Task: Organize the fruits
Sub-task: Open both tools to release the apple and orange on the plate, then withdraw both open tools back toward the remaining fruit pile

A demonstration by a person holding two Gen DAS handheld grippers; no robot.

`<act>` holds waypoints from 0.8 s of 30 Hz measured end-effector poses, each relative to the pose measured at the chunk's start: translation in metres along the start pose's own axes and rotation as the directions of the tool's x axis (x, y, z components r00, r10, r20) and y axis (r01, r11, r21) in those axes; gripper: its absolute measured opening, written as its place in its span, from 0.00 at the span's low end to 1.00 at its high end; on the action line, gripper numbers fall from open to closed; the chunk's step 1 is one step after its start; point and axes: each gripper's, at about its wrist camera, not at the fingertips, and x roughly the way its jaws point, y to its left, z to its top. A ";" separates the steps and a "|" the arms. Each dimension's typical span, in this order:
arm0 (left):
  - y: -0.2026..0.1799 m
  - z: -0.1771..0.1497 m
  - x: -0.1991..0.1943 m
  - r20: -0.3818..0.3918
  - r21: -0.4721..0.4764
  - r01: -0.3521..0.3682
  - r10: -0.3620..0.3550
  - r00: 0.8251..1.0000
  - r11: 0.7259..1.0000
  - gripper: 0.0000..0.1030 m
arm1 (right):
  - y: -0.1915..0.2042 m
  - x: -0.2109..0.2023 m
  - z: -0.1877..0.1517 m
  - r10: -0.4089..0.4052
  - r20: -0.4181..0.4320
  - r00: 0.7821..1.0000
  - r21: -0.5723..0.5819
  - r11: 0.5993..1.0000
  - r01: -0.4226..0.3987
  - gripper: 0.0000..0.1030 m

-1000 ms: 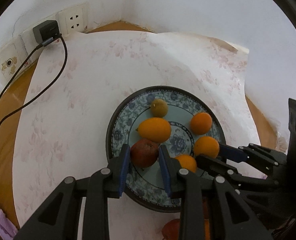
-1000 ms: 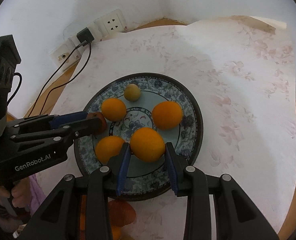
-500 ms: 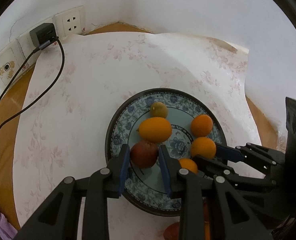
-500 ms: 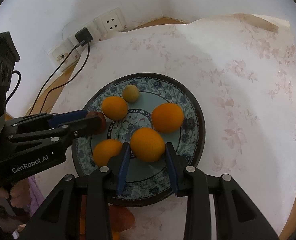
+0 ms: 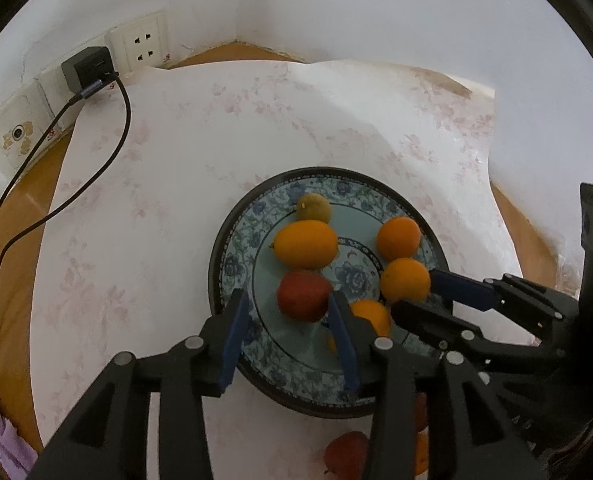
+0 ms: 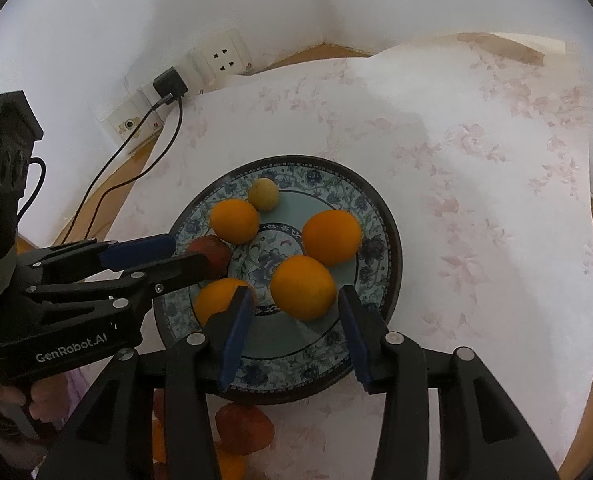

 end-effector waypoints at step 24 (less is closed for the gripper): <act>-0.001 -0.029 -0.019 -0.045 -0.024 0.033 -0.034 0.998 0.999 0.43 | 0.003 -0.030 -0.025 0.009 0.022 1.000 0.009 1.000 -0.009 0.44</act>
